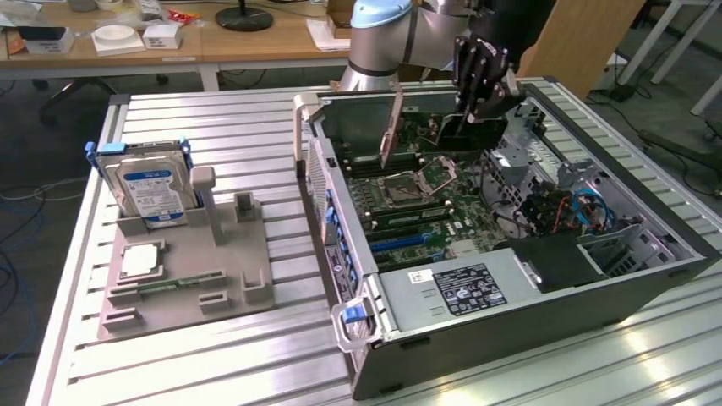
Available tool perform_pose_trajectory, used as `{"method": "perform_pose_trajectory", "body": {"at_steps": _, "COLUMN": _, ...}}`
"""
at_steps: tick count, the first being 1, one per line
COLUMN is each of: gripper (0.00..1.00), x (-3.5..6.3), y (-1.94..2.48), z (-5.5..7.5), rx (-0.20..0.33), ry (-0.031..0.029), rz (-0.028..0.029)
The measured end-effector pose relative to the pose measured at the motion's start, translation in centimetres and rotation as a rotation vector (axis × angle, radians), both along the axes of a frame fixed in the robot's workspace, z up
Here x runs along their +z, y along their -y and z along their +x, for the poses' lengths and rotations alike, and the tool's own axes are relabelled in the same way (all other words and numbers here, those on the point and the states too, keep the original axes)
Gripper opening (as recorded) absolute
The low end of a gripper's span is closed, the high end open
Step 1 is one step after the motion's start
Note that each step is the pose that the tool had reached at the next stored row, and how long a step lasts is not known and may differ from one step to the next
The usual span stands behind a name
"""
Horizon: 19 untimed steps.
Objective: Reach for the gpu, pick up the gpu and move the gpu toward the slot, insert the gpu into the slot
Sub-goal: 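Insert the gpu into the slot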
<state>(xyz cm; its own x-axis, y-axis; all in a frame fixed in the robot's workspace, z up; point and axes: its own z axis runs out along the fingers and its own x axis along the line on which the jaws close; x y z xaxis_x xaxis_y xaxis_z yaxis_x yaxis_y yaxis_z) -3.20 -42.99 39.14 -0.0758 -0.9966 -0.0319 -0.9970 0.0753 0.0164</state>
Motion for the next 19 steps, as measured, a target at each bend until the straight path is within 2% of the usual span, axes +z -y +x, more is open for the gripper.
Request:
{"method": "perform_pose_trajectory", "body": {"at_steps": 1, "gripper": 0.26, "x": -0.17, "y": 0.0, "z": -0.1, "rx": 0.0, "ry": 0.0011, "rz": 0.0001}}
{"method": "perform_pose_trajectory", "body": {"at_steps": 2, "gripper": 0.26, "x": -0.28, "y": 0.0, "z": -0.1, "rx": 0.0, "ry": 0.0048, "rz": 0.0}}
{"method": "perform_pose_trajectory", "body": {"at_steps": 4, "gripper": 0.26, "x": -0.44, "y": -0.02, "z": -0.1, "rx": 0.004, "ry": 0.0169, "rz": -0.0002}}
{"method": "perform_pose_trajectory", "body": {"at_steps": 5, "gripper": 0.26, "x": -0.58, "y": -0.06, "z": -0.1, "rx": 0.012, "ry": 0.0189, "rz": 0.0001}}
{"method": "perform_pose_trajectory", "body": {"at_steps": 11, "gripper": 0.26, "x": -1.5, "y": -0.1, "z": -0.2, "rx": 0.075, "ry": 0.0197, "rz": 0.0005}}
{"method": "perform_pose_trajectory", "body": {"at_steps": 13, "gripper": 0.26, "x": -1.81, "y": -0.1, "z": -0.3, "rx": 0.077, "ry": 0.0217, "rz": 0.0004}}
{"method": "perform_pose_trajectory", "body": {"at_steps": 14, "gripper": 0.26, "x": -1.93, "y": -0.1, "z": -0.5, "rx": 0.077, "ry": 0.0249, "rz": 0.0002}}
{"method": "perform_pose_trajectory", "body": {"at_steps": 18, "gripper": 0.26, "x": -2.25, "y": -0.1, "z": -1.1, "rx": 0.077, "ry": 0.0517, "rz": -0.0034}}
{"method": "perform_pose_trajectory", "body": {"at_steps": 19, "gripper": 0.26, "x": -2.41, "y": -0.1, "z": -1.2, "rx": 0.072, "ry": 0.0543, "rz": -0.0041}}
